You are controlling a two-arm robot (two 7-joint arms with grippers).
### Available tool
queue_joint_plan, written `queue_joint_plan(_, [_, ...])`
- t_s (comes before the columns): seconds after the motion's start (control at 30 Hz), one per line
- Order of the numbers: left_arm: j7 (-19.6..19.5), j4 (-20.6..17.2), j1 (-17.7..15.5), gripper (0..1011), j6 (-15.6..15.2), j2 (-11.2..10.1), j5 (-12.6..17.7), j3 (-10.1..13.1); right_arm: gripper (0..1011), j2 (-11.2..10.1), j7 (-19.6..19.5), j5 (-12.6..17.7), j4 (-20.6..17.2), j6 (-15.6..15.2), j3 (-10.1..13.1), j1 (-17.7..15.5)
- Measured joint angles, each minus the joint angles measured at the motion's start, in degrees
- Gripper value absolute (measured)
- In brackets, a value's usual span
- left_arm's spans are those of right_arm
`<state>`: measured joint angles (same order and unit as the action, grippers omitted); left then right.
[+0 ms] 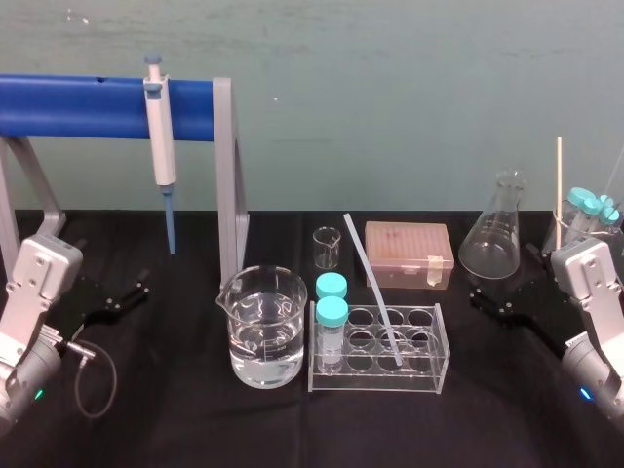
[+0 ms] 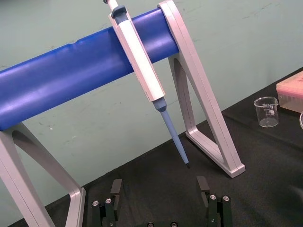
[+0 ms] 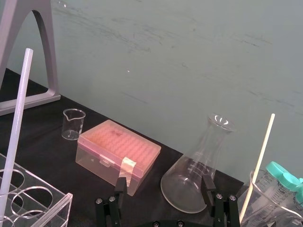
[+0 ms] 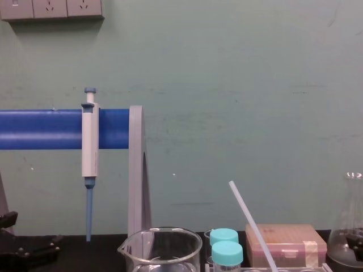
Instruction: Pick up the stirring rod with one hand, then place it down.
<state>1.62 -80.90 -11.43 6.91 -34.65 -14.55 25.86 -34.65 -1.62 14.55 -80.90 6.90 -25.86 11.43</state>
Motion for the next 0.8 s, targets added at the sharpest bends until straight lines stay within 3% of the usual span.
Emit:
queue_joint_plan(0.3, [0.0, 0.0, 0.0, 1000, 0.0, 0.0, 0.0, 0.0, 1003, 0.01, 0.01, -0.01, 0.0, -0.01, 0.03, -0.01])
queue_joint_plan(0.53, [0.0, 0.0, 0.0, 1000, 0.0, 0.0, 0.0, 0.0, 1003, 0.75, 1.68, 0.45, -0.13, -0.67, 1.38, 0.21])
queue_joint_plan(0.7, [0.0, 0.0, 0.0, 1000, 0.0, 0.0, 0.0, 0.0, 1003, 1.97, 5.1, 3.2, -1.36, -0.49, 2.68, 1.59])
queue_joint_plan(0.8, [0.0, 0.0, 0.0, 1000, 0.0, 0.0, 0.0, 0.0, 1003, 3.07, 8.88, 6.59, -2.47, -1.33, 3.32, 2.8])
